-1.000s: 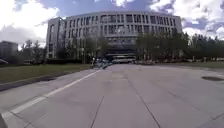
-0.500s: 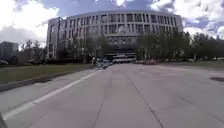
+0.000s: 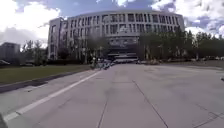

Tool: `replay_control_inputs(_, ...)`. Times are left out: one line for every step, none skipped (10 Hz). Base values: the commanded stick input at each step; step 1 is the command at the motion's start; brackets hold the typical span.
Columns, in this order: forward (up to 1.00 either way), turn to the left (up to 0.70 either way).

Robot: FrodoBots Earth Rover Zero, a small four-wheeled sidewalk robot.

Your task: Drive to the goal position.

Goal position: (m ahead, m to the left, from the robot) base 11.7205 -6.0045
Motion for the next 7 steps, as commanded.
replay_control_inputs(0.7,0.0)
replay_control_inputs(0.7,0.0)
replay_control_inputs(0.7,0.0)
replay_control_inputs(0.7,0.0)
replay_control_inputs(0.7,0.0)
replay_control_inputs(0.7,0.0)
replay_control_inputs(0.7,0.0)
